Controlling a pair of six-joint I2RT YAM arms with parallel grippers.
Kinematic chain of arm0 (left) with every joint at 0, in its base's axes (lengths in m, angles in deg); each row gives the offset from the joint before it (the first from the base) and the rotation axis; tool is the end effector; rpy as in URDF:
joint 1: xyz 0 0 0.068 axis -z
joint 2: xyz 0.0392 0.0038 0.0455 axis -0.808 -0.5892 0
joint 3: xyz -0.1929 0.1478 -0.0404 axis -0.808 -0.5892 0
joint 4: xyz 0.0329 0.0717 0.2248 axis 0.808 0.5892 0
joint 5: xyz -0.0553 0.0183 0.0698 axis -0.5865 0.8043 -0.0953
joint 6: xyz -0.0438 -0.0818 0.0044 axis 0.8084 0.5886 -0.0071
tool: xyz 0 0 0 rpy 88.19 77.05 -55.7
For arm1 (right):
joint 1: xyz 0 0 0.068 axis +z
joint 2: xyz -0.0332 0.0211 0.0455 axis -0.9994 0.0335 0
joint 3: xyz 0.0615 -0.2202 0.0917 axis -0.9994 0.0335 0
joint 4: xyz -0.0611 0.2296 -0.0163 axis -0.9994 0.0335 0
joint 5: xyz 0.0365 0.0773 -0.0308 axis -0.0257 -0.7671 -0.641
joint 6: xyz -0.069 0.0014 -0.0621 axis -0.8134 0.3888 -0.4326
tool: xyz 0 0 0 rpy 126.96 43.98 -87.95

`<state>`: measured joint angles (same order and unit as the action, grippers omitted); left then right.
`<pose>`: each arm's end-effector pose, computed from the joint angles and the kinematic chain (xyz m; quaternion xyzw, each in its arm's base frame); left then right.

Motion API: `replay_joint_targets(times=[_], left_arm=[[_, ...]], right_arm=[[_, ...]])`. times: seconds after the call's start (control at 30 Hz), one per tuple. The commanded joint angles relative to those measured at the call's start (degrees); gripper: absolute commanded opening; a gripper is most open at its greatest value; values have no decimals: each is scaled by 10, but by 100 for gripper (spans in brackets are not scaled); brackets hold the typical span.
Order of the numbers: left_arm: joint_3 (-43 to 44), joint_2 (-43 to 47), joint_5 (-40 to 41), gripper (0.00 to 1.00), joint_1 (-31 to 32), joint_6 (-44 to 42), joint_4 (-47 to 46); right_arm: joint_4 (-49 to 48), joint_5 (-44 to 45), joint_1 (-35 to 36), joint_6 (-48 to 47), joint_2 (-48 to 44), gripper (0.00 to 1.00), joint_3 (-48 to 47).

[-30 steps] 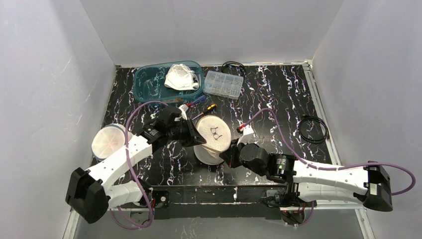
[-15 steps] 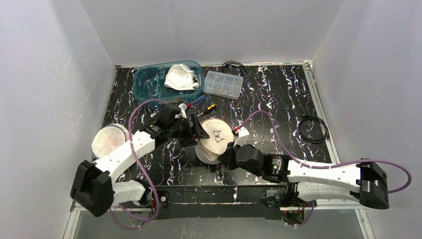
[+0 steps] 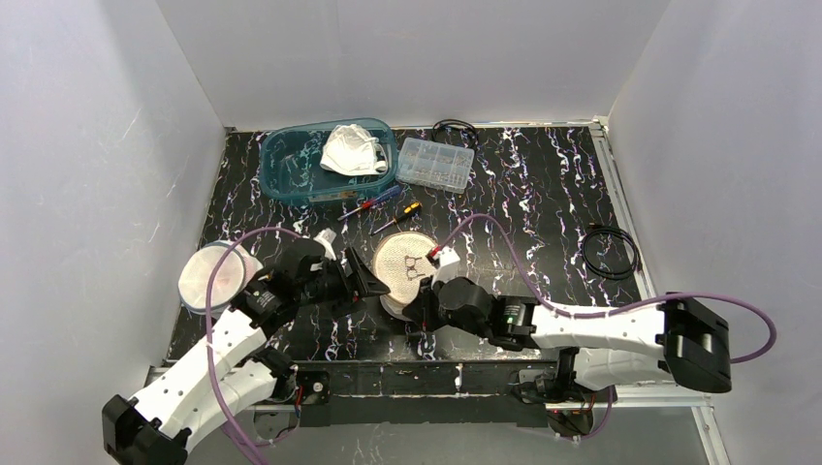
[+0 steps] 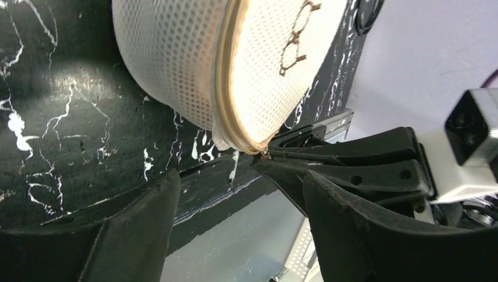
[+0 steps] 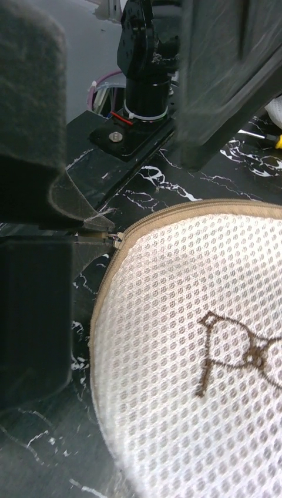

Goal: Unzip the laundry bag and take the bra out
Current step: Unzip the laundry bag at the center of the board.

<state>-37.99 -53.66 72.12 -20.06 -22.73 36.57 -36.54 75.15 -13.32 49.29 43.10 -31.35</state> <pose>0.1558 -0.1347 0.2262 -0.1239 0.8618 -0.4365 0.2268 0.1007 0.2636 0.2018 -0.1321 0.8272 0.3817 0.3906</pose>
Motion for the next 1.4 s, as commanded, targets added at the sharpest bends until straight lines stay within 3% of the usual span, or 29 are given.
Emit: replay_joint_targets(times=[0.0, 0.4, 0.57, 0.73, 0.83, 1.37], left_arm=[[-10, -7, 21, 72, 15, 40, 0], [4, -94, 25, 54, 21, 39, -58], [4, -102, 35, 37, 21, 40, -62], [19, -113, 41, 10, 21, 29, -51], [24, -118, 40, 0, 21, 26, -48], [63, -160, -33, 0, 14, -13, -83]], right_arm=[[-66, -27, 5, -21, 38, 1, -45], [-82, -46, 6, -29, 76, 1, -75], [-71, -38, 6, -27, 61, 1, -68], [-52, -22, 7, -26, 40, 1, -56], [-36, -9, 6, -22, 22, 1, -47], [91, 84, 6, 13, -97, 1, 5]])
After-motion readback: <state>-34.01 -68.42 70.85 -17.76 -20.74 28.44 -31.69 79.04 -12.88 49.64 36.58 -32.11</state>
